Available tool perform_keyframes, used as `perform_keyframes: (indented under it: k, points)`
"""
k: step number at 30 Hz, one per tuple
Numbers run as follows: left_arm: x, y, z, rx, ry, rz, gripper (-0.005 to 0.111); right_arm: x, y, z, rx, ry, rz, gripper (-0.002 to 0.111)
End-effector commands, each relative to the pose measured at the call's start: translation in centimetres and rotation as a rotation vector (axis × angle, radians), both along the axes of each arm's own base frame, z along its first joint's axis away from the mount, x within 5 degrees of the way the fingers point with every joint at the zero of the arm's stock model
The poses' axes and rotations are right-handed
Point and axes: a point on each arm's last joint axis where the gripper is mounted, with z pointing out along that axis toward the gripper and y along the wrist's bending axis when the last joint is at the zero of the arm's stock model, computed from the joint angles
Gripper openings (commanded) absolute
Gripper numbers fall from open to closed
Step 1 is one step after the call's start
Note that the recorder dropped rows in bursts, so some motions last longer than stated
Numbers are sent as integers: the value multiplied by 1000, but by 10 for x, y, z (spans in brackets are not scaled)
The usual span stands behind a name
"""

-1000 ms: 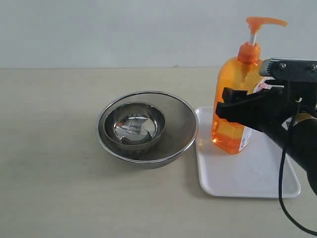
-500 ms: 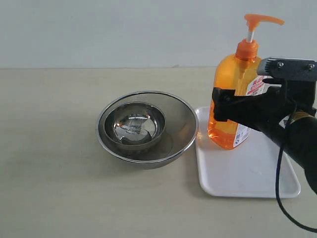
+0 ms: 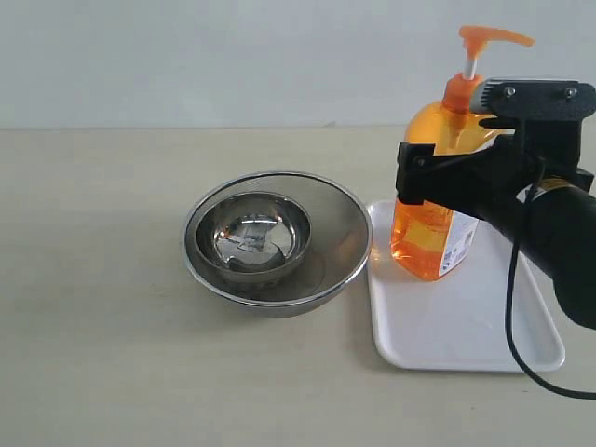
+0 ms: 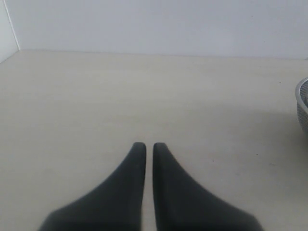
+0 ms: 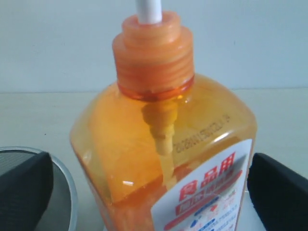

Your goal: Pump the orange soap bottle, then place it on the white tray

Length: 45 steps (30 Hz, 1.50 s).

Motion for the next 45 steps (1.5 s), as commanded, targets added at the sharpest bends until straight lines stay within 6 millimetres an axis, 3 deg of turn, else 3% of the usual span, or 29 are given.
perform_keyframes:
  k: [1, 20, 27, 31, 38, 45]
  points:
    - [0, 0, -1, -1, -1, 1, 5, 1, -1, 2, -20, -12, -11, 105]
    - [0, 0, -1, -1, -1, 1, 5, -1, 11, 7, -189, -112, 167, 105]
    - [0, 0, -1, -1, -1, 1, 5, 0, 3, 0, -21, 14, 38, 105]
    - [0, 0, -1, -1, -1, 1, 5, 0, 4, -4, -24, 41, 45, 105]
    - [0, 0, -1, -1, -1, 1, 5, 18, 16, -17, -69, 51, 57, 105]
    - [0, 0, -1, -1, -1, 1, 5, 24, 18, -18, -67, 37, 37, 105]
